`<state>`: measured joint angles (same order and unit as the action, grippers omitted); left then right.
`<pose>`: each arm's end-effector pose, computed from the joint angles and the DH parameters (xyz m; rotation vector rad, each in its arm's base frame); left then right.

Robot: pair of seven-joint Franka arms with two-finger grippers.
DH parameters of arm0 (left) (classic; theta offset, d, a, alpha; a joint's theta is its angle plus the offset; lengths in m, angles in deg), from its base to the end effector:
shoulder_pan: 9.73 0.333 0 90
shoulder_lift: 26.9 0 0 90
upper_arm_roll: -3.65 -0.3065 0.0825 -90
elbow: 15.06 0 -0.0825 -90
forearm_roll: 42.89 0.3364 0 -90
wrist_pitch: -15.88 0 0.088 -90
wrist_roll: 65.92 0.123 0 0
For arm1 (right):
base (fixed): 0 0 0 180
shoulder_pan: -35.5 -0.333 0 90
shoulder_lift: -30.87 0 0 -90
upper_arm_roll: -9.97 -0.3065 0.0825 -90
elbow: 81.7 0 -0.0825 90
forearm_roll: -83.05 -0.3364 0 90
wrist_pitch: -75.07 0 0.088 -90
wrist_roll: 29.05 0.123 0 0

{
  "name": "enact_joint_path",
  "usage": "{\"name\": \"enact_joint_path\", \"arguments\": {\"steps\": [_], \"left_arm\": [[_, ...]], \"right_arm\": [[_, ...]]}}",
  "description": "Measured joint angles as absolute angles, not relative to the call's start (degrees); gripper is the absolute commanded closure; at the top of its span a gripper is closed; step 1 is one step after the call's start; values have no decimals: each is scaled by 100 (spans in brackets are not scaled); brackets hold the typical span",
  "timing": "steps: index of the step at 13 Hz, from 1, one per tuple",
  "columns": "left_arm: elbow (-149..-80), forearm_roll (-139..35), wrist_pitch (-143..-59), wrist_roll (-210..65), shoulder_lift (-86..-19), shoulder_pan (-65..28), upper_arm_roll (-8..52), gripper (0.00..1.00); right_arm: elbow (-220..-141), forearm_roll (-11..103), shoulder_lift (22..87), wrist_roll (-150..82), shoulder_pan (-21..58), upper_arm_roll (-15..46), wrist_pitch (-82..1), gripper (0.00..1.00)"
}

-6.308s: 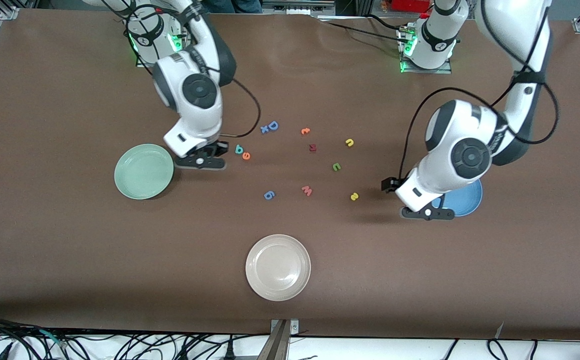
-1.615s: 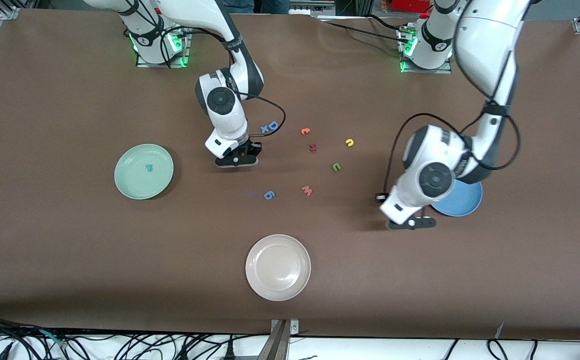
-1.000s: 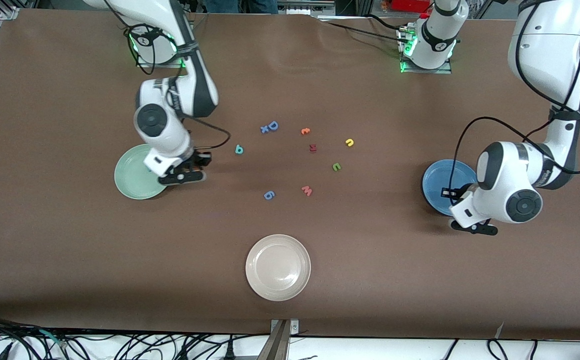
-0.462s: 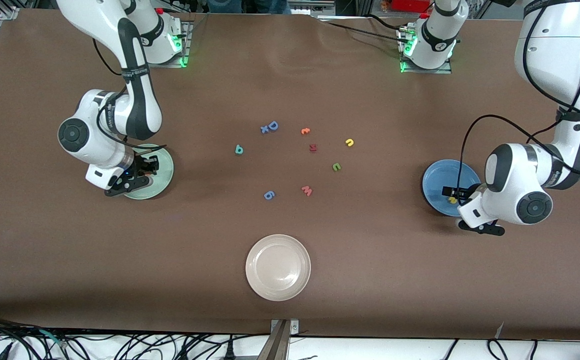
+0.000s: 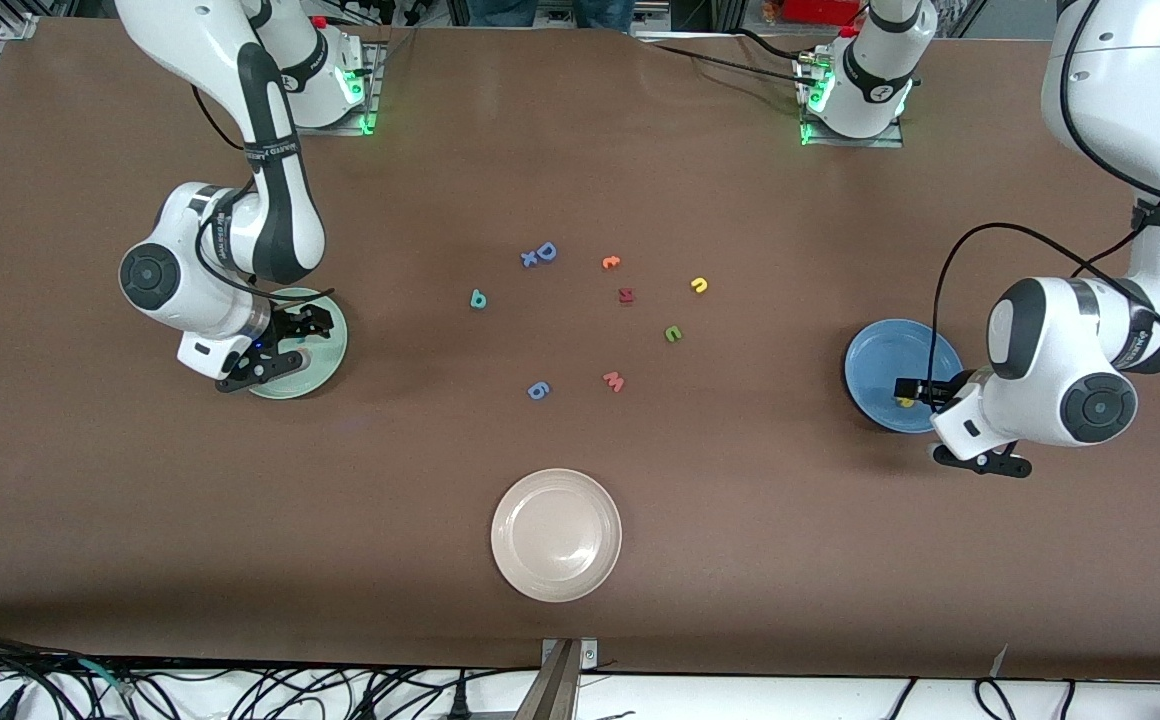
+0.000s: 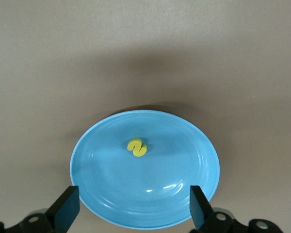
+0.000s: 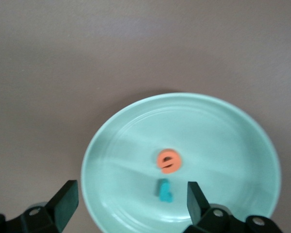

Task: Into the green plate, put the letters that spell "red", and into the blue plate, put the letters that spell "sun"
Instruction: 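Open both grippers to drop the letters onto the plates, then grasp the cyan q with the right gripper while the left gripper withdraws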

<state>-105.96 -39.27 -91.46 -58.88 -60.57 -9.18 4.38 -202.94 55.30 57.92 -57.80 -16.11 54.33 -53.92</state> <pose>0.6101 0.0047 0.2760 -3.0655 0.2348 0.4693 0.5137 0.0856 0.2442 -3.0491 -0.4823 0.2246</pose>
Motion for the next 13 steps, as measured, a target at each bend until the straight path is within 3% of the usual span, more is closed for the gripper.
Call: {"name": "enact_joint_path", "arguments": {"steps": [4,11,13], "left_arm": [[-10591,-3927,-9078,-5888,-5920,-917,480,0],[-10522,-4261,-9077,-7022,-5803,-946,1221,0],[-10522,-4265,-9077,-7304,-5803,-953,1403,0]], "right_arm": [[-20247,5486,5732,-3861,-2304,5118,-5309,4],[-20286,5481,5950,-162,-3822,5068,-6193,5],[-20309,5482,6163,508,-4132,5060,-6507,10]]}}
